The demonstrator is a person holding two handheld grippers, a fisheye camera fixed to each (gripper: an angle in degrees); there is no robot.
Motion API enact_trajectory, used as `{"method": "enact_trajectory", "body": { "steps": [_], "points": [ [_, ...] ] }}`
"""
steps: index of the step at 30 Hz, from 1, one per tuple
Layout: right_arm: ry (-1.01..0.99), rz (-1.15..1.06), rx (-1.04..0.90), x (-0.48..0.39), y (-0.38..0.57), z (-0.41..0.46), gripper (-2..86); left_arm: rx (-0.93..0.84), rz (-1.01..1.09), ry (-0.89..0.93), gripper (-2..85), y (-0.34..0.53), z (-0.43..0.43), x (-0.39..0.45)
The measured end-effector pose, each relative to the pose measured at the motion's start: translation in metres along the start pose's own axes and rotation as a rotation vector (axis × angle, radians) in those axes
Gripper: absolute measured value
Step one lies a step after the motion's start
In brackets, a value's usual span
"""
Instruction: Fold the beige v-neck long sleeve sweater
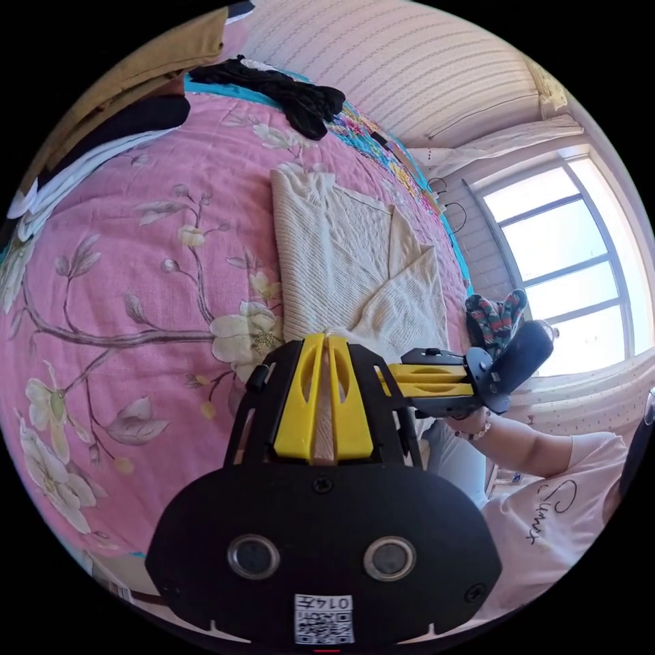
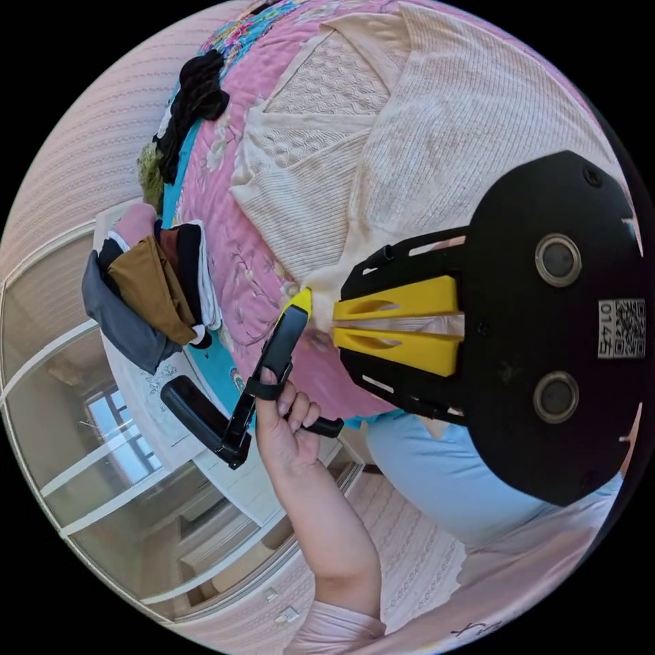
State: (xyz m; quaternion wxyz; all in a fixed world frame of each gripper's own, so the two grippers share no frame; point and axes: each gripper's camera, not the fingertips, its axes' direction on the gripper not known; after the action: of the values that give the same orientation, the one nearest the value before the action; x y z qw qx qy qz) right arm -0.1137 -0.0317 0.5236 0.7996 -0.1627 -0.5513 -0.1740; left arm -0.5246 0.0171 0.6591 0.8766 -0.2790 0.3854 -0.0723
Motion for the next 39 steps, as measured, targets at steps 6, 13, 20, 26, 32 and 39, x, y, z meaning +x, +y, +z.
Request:
{"method": "enact_trajectory", "body": {
  "steps": [6, 13, 20, 26, 32, 39],
  "points": [
    [0.022, 0.017, -0.03, 0.027, 0.026, -0.052, 9.8, 0.03, 0.012, -0.066, 0.5, 0.01, -0.025, -0.005],
    [0.636, 0.348, 0.268, 0.13, 0.073, -0.197, 11.6, 0.2, 0.026, -0.078, 5.2, -0.035, -0.043, 0.002],
    [0.618, 0.59, 0.176, 0.227, 0.079, -0.228, 15.8, 0.188, 0.035, -0.093, 8.8, -0.111, -0.004, 0.019],
    [0.344, 0.806, 0.134, 0.286, 0.107, -0.247, 3.9, 0.057, -0.108, -0.002, 4.5, -0.146, 0.027, -0.006],
    [0.054, 0.955, 0.44, 0.316, 0.137, -0.309, 2.1, 0.156, -0.077, 0.004, -0.8, -0.151, -0.003, 0.013],
    [0.12, 0.765, 0.471, 0.288, 0.13, -0.361, 1.7, 0.341, 0.058, 0.082, -1.0, -0.122, -0.071, 0.057]
  ]
}}
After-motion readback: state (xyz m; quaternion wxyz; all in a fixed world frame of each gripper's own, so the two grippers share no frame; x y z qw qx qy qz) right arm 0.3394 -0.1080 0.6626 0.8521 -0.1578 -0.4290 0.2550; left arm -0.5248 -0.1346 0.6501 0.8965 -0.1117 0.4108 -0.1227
